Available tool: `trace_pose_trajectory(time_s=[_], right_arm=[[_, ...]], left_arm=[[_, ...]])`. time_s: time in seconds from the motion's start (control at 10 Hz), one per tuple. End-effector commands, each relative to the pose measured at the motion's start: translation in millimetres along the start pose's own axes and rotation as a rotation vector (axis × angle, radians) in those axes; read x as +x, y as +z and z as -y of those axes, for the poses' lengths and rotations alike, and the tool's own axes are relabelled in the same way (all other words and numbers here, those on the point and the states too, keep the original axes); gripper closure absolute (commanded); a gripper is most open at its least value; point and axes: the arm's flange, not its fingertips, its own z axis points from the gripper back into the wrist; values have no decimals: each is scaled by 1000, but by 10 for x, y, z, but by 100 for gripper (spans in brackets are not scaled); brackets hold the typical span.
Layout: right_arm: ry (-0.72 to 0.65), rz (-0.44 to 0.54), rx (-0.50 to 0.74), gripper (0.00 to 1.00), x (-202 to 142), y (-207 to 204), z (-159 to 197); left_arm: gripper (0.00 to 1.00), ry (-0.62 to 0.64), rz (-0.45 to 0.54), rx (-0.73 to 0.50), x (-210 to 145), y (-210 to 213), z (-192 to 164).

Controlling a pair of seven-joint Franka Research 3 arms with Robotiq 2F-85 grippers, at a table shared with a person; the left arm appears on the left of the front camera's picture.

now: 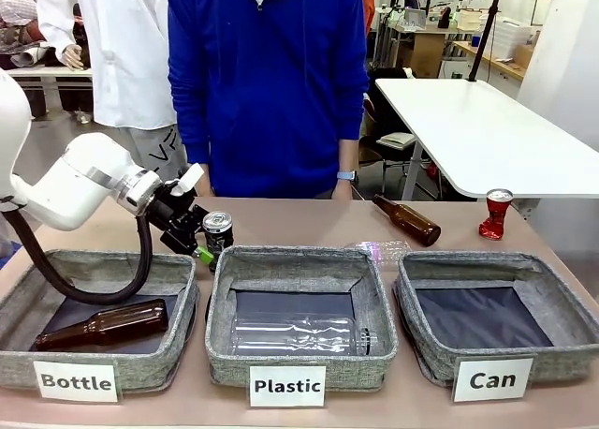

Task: Sort the can waste into the basket.
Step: Pick up the can waste from the table and place it in the right Fabric basket.

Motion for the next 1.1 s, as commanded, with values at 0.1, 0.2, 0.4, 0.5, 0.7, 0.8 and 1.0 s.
trace_pose_trajectory(time_s=[0.1,0.2,0.4,0.5,0.7,0.8,1.0], right_arm=[[13,9,20,0,23,-2,-20],[13,9,20,0,23,-2,-20],[13,9,20,0,23,-2,-20],[13,9,20,0,23,-2,-20],[13,9,20,0,23,-2,-20],[13,9,20,0,23,-2,-20],[13,9,20,0,23,-2,-20]], left_arm=[[0,1,-19,-71,33,-55,-71],[0,6,-5,-89,37,-79,-70],[60,-6,3,-79,44,-101,-70],[100,-18,17,-81,46,-109,-74],[100,-30,38,-82,50,-119,-66],[87,-39,55,-69,61,-107,-59],[100,-56,107,-53,100,-18,-41]])
